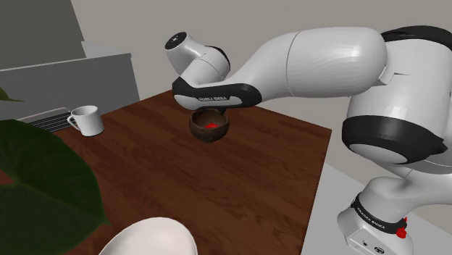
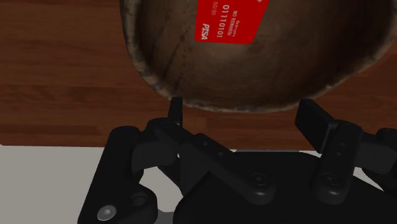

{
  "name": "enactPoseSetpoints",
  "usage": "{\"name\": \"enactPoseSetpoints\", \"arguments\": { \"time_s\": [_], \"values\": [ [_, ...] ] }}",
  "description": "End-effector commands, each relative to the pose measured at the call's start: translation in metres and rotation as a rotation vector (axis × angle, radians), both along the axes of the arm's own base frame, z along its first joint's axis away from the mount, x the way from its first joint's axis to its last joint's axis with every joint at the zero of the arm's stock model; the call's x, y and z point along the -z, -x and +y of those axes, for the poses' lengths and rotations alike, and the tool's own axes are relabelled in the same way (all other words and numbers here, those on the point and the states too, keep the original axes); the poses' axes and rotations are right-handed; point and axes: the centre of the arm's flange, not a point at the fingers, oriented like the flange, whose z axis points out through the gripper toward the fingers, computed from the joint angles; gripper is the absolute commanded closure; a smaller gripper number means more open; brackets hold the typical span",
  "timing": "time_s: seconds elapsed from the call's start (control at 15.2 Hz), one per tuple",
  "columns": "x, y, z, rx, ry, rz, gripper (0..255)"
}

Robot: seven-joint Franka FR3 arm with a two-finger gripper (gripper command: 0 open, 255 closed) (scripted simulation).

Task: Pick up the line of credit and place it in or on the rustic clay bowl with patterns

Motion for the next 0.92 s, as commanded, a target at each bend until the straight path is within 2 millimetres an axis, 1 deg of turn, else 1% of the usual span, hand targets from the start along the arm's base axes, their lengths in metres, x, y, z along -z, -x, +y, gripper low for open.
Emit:
{"name": "enactPoseSetpoints", "arguments": {
  "time_s": [0.0,0.07,0.33,0.86],
  "values": [
    [0.0,0.0,0.0,0.0,0.0,0.0,0],
    [0.0,0.0,0.0,0.0,0.0,0.0,0],
    [-0.042,0.008,0.026,0.0,0.0,0.0,0],
    [-0.042,0.008,0.026,0.0,0.0,0.0,0]
  ]
}}
